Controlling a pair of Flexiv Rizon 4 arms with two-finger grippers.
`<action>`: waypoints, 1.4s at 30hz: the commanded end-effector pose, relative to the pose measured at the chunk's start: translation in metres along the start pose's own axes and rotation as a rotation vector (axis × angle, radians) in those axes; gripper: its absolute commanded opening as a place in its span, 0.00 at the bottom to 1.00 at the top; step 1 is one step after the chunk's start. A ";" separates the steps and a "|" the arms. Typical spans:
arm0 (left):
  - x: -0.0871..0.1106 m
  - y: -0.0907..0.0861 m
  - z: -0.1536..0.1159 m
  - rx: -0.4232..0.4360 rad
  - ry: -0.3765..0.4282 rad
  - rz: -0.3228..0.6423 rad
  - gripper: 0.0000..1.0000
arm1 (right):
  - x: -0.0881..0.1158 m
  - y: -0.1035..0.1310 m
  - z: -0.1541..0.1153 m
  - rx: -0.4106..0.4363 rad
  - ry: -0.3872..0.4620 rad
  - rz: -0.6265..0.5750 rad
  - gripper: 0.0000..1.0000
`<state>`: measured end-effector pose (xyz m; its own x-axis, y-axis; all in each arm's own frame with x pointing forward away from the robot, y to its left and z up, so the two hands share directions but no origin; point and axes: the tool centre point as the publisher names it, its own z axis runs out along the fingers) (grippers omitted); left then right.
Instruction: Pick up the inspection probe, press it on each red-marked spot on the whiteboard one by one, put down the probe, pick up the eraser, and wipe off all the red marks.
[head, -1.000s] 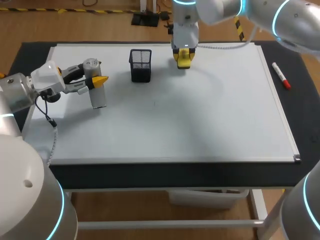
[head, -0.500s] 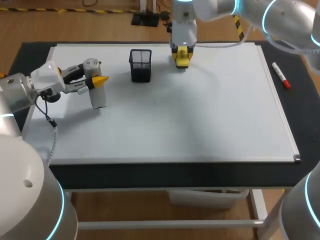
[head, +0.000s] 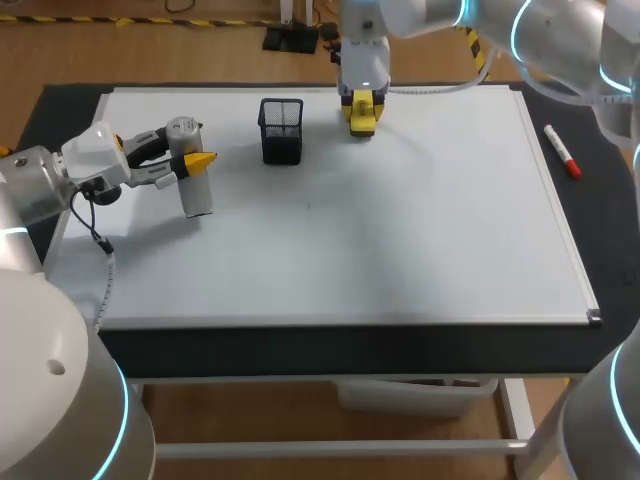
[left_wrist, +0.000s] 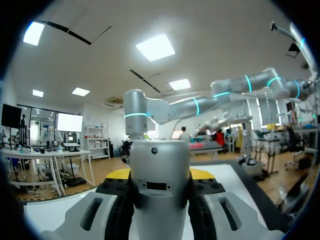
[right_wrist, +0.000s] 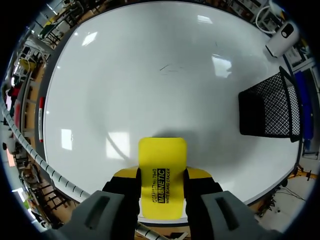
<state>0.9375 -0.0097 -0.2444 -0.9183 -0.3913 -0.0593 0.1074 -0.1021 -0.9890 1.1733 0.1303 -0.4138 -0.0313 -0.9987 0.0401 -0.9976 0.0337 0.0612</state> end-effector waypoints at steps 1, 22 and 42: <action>0.000 -0.001 0.000 0.001 0.001 0.000 0.00 | -0.001 -0.005 0.003 -0.010 0.006 0.003 0.00; 0.000 -0.001 0.000 0.001 0.001 0.000 0.00 | 0.001 -0.004 0.012 -0.021 0.003 0.001 0.00; 0.000 -0.001 0.000 0.001 0.001 0.000 0.00 | 0.017 0.006 -0.020 0.051 -0.058 0.160 1.00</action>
<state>0.9375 -0.0097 -0.2444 -0.9184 -0.3913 -0.0593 0.1074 -0.1021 -0.9890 1.1869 0.1265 -0.4125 -0.1838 -0.9829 0.0121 -0.9817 0.1841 0.0491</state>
